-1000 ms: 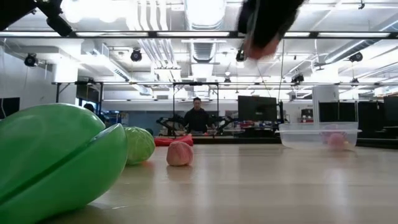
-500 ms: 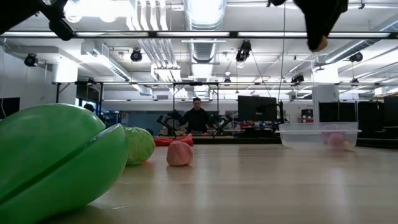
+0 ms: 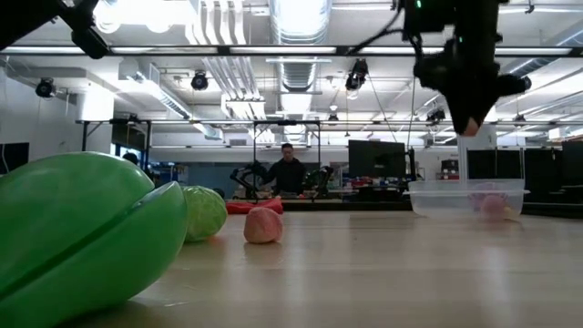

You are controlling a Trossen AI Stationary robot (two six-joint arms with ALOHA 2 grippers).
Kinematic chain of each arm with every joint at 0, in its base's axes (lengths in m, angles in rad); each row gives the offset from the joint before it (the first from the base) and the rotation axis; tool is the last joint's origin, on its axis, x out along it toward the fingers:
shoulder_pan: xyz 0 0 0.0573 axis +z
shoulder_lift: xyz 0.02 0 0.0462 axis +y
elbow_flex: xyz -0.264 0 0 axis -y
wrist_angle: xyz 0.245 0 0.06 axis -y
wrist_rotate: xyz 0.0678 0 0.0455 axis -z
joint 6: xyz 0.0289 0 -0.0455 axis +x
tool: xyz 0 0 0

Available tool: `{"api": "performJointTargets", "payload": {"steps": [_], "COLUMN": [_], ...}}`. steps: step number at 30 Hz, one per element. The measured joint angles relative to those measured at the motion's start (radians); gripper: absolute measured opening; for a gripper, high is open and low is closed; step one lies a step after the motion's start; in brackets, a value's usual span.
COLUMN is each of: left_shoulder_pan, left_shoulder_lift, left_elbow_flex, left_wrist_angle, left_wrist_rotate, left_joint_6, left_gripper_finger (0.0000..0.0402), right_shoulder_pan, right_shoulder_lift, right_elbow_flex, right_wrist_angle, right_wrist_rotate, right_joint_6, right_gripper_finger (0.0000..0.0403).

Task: Pick and placing Produce into tupperware
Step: Put the bottom pink peach into the transparent container, then put the pink peach into the transparent container

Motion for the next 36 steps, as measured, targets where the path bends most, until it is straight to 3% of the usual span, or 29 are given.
{"api": "performJointTargets", "payload": {"steps": [4,9,21,31,36], "left_shoulder_pan": [0.000,0.000,0.000,0.000,0.000], "left_shoulder_lift": [0.000,0.000,0.000,0.000,0.000], "left_elbow_flex": [0.000,0.000,0.000,0.000,0.000], "left_wrist_angle": [0.000,0.000,0.000,-0.001,0.000], "left_wrist_rotate": [0.000,-0.023,-0.080,-0.080,-0.080], "left_joint_6": [0.000,0.000,0.012,0.021,0.021], "left_gripper_finger": [0.0192,0.0192,0.0192,0.0192,0.0192], "right_shoulder_pan": [-0.121,-0.204,-0.192,-0.152,-0.132], "right_shoulder_lift": [-0.041,0.001,0.101,0.142,0.120], "right_elbow_flex": [-0.114,-0.186,-0.192,-0.200,-0.188], "right_wrist_angle": [0.090,0.149,0.196,0.201,0.206], "right_wrist_rotate": [0.002,-0.011,-0.041,-0.034,-0.031], "right_joint_6": [-0.037,-0.122,-0.183,-0.186,-0.180], "right_gripper_finger": [0.0106,0.0105,0.0110,0.0182,0.0198]}}
